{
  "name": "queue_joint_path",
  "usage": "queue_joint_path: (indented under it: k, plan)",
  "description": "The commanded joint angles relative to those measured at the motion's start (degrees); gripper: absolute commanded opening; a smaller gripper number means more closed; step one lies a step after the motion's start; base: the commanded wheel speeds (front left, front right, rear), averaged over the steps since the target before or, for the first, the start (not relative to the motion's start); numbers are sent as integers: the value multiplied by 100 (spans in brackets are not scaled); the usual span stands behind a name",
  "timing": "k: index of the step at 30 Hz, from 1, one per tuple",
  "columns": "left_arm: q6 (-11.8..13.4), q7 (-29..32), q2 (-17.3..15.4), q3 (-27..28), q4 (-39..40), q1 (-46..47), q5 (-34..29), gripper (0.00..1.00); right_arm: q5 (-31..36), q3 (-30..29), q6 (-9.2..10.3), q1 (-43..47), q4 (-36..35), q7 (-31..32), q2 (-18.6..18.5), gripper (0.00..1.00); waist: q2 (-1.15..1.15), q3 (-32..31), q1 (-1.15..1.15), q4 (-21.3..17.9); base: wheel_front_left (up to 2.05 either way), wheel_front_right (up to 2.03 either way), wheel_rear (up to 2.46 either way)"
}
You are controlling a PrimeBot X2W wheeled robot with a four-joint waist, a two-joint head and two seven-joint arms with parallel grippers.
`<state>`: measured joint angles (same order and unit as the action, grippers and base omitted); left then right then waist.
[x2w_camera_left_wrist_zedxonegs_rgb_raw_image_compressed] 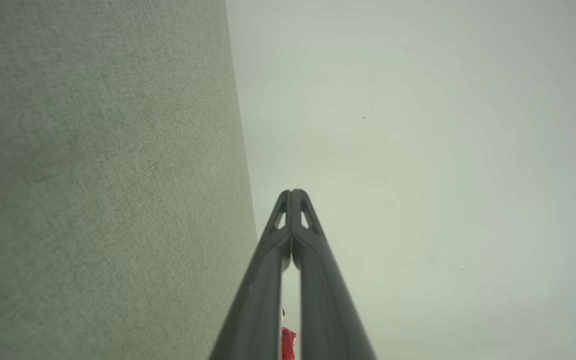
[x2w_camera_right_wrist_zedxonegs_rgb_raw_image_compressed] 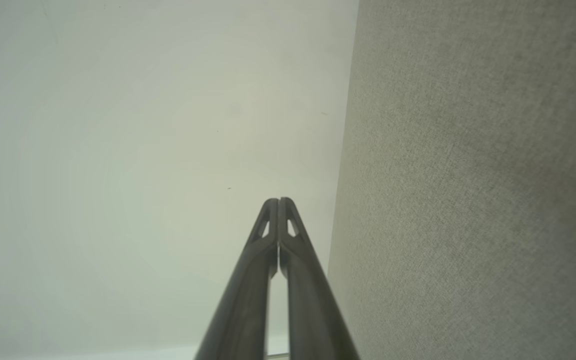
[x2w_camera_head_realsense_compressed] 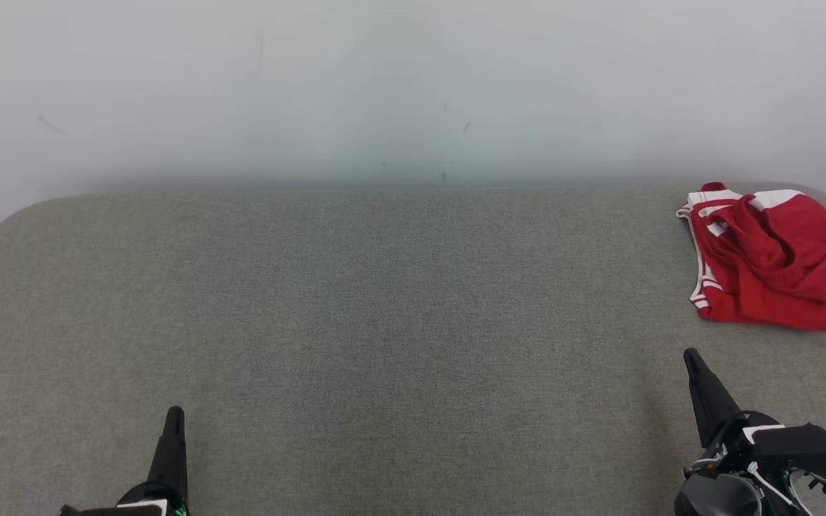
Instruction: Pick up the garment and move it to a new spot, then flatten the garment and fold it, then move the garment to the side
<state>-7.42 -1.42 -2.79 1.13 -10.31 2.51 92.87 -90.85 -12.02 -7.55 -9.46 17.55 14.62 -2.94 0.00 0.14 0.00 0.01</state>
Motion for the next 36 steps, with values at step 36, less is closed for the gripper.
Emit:
queue_joint_path:
  k: [36]
  plan:
    - [-18,-6,-17,13,19,44,35,0,-51,-2,12,-38,3,7,12,0,0,0,0,0,0,0,0]
